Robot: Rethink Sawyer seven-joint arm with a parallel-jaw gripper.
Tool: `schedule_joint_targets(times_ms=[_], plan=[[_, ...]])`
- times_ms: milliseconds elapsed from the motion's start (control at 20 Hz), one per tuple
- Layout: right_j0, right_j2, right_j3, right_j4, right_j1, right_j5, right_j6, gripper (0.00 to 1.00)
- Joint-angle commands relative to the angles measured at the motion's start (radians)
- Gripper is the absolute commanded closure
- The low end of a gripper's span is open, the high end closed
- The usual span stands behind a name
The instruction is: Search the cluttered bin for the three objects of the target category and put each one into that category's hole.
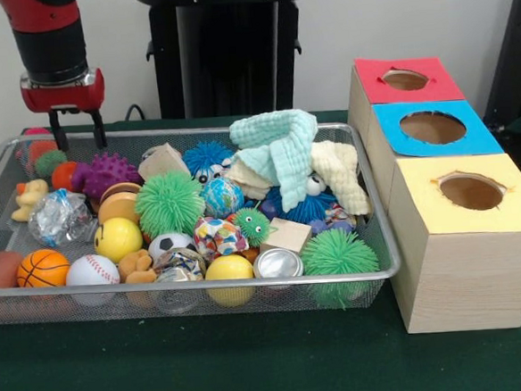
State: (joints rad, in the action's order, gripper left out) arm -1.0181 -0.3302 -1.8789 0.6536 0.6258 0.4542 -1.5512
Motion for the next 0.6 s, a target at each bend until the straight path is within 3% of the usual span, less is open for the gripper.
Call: schedule_joint_targets(times_ms=[50, 400, 600], plan=[[0.048, -0.060, 0.104, -0.050, -0.034, 0.083, -0.005, 0.00], [0.090, -0.075, 0.205, -0.098, -0.085, 0.132, 0.007, 0.00], [0.121, -0.071, 0.226, -0.147, -0.039, 0.211, 0.009, 0.00]])
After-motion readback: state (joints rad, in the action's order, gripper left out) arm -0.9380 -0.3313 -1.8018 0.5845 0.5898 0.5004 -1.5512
